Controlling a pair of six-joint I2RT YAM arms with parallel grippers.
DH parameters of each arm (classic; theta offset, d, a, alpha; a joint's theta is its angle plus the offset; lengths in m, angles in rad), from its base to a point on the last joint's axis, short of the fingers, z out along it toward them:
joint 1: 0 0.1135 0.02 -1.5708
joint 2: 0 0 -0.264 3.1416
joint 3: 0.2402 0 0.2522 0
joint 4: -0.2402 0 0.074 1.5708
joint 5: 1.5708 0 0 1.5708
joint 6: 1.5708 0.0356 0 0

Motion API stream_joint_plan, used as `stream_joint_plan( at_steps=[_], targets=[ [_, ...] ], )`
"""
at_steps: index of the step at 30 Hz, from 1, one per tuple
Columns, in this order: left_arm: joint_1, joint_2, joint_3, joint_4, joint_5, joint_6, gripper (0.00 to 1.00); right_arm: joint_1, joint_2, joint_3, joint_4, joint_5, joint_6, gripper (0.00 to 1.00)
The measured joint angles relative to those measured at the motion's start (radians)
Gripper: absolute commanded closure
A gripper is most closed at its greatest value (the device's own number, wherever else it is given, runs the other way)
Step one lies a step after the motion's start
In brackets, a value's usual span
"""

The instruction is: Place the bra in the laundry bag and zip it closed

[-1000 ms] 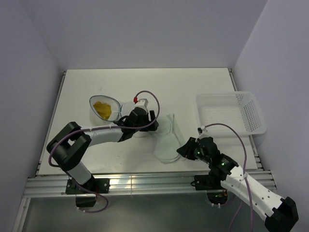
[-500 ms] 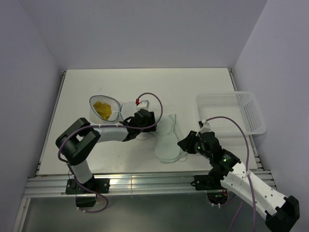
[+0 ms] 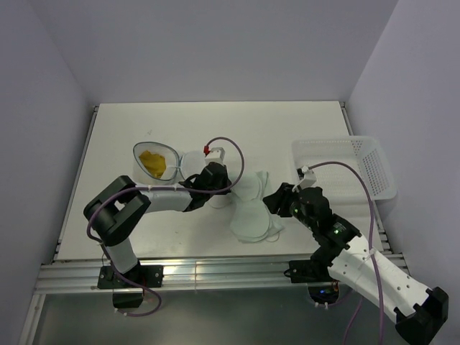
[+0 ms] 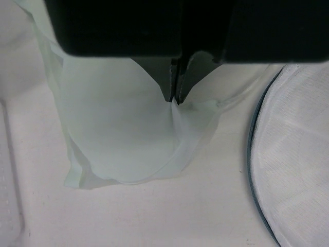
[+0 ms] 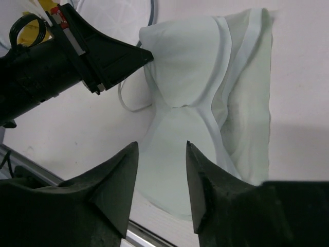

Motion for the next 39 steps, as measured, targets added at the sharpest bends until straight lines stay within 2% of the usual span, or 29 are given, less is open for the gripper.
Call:
stream_joint_plan(
  at_steps=[3, 7, 9, 13, 16, 21, 26, 29, 31, 35, 36, 38, 39],
  targets=[
    [-0.001, -0.022, -0.027, 0.038, 0.0, 0.002, 1.0, 0.0, 0.031, 0.015, 0.014, 0.015, -0.02, 0.33],
    [-0.005, -0.144, -0.113, 0.075, 0.005, 0.024, 1.0, -0.017, 0.105, 0.029, 0.061, 0.013, -0.053, 0.25],
    [-0.007, -0.224, -0.15, 0.113, 0.022, 0.039, 1.0, -0.041, 0.152, 0.04, 0.083, 0.003, -0.069, 0.24],
    [-0.008, -0.355, -0.191, 0.201, 0.084, 0.084, 1.0, -0.178, 0.267, 0.083, 0.159, -0.112, -0.092, 0.21],
    [-0.008, -0.428, -0.211, 0.254, 0.154, 0.118, 1.0, -0.27, 0.355, 0.137, 0.236, -0.216, -0.114, 0.15],
    [-0.008, -0.502, -0.22, 0.273, 0.27, 0.154, 1.0, -0.331, 0.423, 0.182, 0.411, -0.414, -0.164, 0.07],
    [-0.008, -0.57, -0.22, 0.277, 0.371, 0.164, 1.0, -0.375, 0.442, 0.186, 0.524, -0.567, -0.19, 0.08],
    [-0.009, -0.609, -0.22, 0.279, 0.413, 0.17, 1.0, -0.389, 0.457, 0.185, 0.586, -0.666, -0.179, 0.14],
    [-0.009, -0.624, -0.22, 0.279, 0.428, 0.176, 1.0, -0.391, 0.463, 0.182, 0.64, -0.74, -0.148, 0.22],
    [-0.009, -0.635, -0.22, 0.277, 0.444, 0.177, 1.0, -0.391, 0.464, 0.158, 0.779, -0.885, -0.043, 0.31],
    [-0.009, -0.635, -0.22, 0.276, 0.446, 0.177, 1.0, -0.391, 0.464, 0.157, 0.803, -0.913, -0.016, 0.42],
    [-0.009, -0.635, -0.22, 0.273, 0.446, 0.179, 1.0, -0.391, 0.464, 0.158, 0.84, -0.954, 0.022, 0.56],
    [-0.009, -0.636, -0.22, 0.272, 0.446, 0.18, 1.0, -0.391, 0.464, 0.158, 0.853, -0.974, 0.035, 0.71]
  ],
)
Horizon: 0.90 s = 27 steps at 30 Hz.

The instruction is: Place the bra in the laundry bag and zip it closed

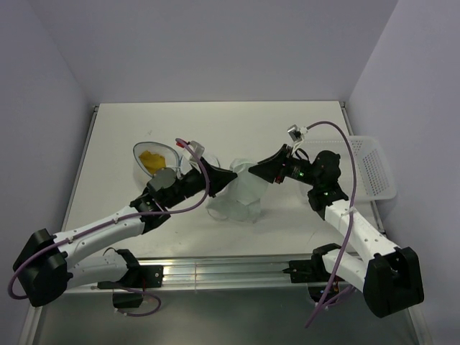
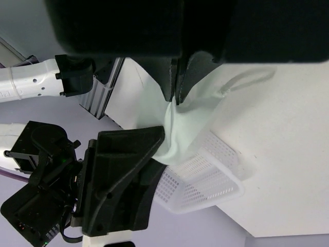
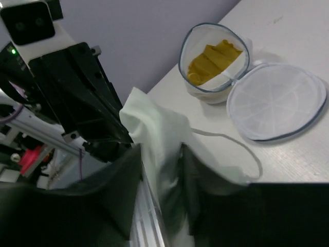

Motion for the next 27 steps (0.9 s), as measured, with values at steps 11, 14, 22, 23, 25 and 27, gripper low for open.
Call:
stream_joint_plan(
  at_steps=[11, 14, 22, 23, 25, 27],
  targets=[
    [-0.001, -0.153, -0.004, -0.075, -0.042, 0.055, 0.01, 0.001, -0.005, 0.163, -0.081, -0.033, 0.028, 1.0],
    [-0.001, -0.221, -0.008, -0.125, -0.056, 0.079, 0.01, 0.001, -0.005, 0.254, -0.124, -0.06, -0.008, 1.0],
    [-0.002, -0.288, -0.009, -0.261, -0.071, 0.15, 0.01, 0.001, 0.044, 0.407, -0.229, -0.208, -0.114, 1.0],
    [-0.002, -0.288, -0.01, -0.272, -0.072, 0.157, 0.01, 0.001, 0.049, 0.409, -0.234, -0.219, -0.117, 1.0],
    [-0.004, -0.281, -0.01, -0.29, -0.066, 0.169, 0.01, 0.001, 0.066, 0.413, -0.244, -0.251, -0.117, 1.0],
    [-0.008, -0.262, -0.01, -0.295, -0.06, 0.182, 0.01, 0.001, 0.079, 0.414, -0.241, -0.273, -0.112, 1.0]
  ],
)
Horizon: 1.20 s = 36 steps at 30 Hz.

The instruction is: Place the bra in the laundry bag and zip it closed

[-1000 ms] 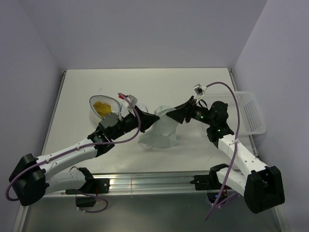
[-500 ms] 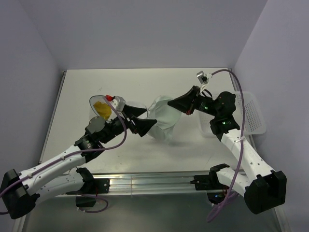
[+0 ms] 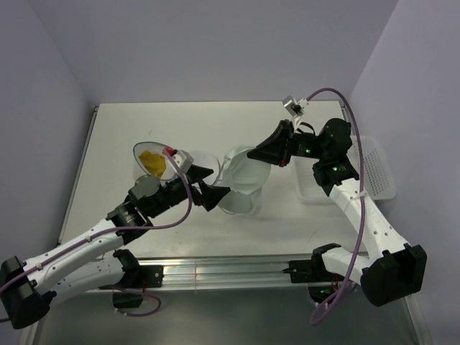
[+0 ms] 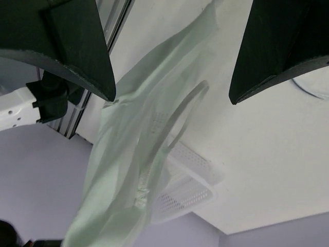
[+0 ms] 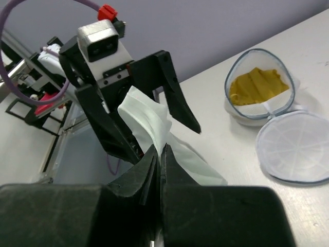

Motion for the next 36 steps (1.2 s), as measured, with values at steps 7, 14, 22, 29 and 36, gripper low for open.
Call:
stream_joint_plan(
  at_steps=[7, 14, 22, 29, 36],
  targets=[
    [-0.006, 0.098, 0.0, -0.013, 0.03, 0.023, 0.11, 0.002, 0.006, 0.001, 0.043, -0.055, 0.039, 1.0],
    [-0.007, 0.1, 0.0, -0.009, 0.097, 0.018, 0.46, 0.002, 0.014, 0.014, 0.045, -0.066, 0.037, 1.0],
    [-0.009, 0.109, 0.0, -0.002, 0.121, 0.001, 1.0, 0.002, 0.043, 0.054, -0.003, -0.051, -0.021, 1.0],
    [-0.009, 0.142, 0.013, -0.003, 0.084, -0.052, 1.0, 0.011, 0.04, 0.069, -0.135, 0.014, -0.181, 1.0],
    [0.101, 0.28, 0.115, -0.057, 0.023, -0.183, 1.0, 0.111, -0.055, 0.047, -0.221, 0.109, -0.348, 0.98]
  ],
)
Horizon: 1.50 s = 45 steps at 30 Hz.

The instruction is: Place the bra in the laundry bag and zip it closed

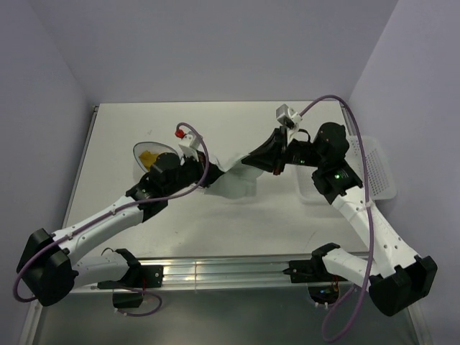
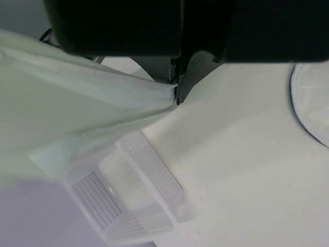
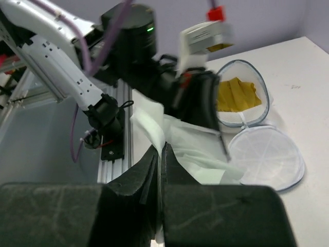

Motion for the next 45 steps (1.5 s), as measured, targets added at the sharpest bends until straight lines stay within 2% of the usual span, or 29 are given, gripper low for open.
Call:
stream_joint_plan(
  at_steps=[1, 3, 4, 6, 7, 9, 10, 13, 14, 19, 22, 28, 33, 39, 45],
  targets=[
    [0.033, 0.019, 0.01, 0.005, 0.009, -0.024, 1.0, 0.014, -0.019, -0.01, -0.006, 0.012, -0.016, 0.96],
    [0.087, 0.046, 0.023, 0.028, 0.047, -0.079, 1.0, 0.042, -0.054, -0.043, -0.012, 0.043, -0.042, 0.84],
    [0.106, 0.053, 0.027, 0.037, 0.063, -0.101, 1.0, 0.053, -0.066, -0.064, -0.011, 0.055, -0.046, 0.7],
    [0.135, 0.062, 0.028, 0.038, 0.066, -0.129, 1.0, 0.068, -0.088, -0.117, 0.003, 0.062, -0.029, 0.61],
    [0.148, 0.068, 0.028, 0.032, 0.063, -0.138, 1.0, 0.08, -0.1, -0.151, 0.029, 0.066, -0.016, 0.52],
    [0.169, 0.077, 0.028, 0.021, 0.058, -0.156, 1.0, 0.11, -0.119, -0.214, 0.053, 0.064, 0.006, 0.45],
    [0.175, 0.077, 0.028, 0.015, 0.054, -0.165, 1.0, 0.128, -0.126, -0.247, 0.057, 0.064, 0.012, 0.38],
    [0.177, 0.069, 0.026, 0.023, 0.045, -0.18, 1.0, 0.166, -0.126, -0.301, 0.05, 0.082, 0.019, 0.31],
    [0.177, 0.062, 0.019, 0.029, 0.042, -0.183, 1.0, 0.172, -0.126, -0.315, 0.042, 0.1, 0.025, 0.26],
    [0.177, -0.007, -0.037, 0.05, 0.033, -0.188, 1.0, 0.173, -0.127, -0.309, 0.0, 0.249, 0.035, 0.15],
    [0.176, -0.047, -0.058, 0.051, 0.034, -0.185, 1.0, 0.173, -0.123, -0.27, -0.035, 0.331, 0.027, 0.02],
    [0.167, -0.115, -0.083, 0.051, 0.093, -0.16, 1.0, 0.168, -0.016, -0.092, -0.102, 0.389, -0.084, 0.0],
    [0.152, -0.171, -0.092, 0.046, 0.17, -0.134, 1.0, 0.159, 0.135, -0.001, -0.155, 0.32, -0.161, 0.0],
    [0.151, -0.211, -0.094, 0.042, 0.225, -0.117, 1.0, 0.158, 0.222, -0.03, -0.17, 0.153, -0.173, 0.0],
    [0.151, -0.214, -0.093, 0.019, 0.285, -0.108, 1.0, 0.158, 0.21, -0.14, -0.011, -0.022, -0.075, 0.01]
  ],
)
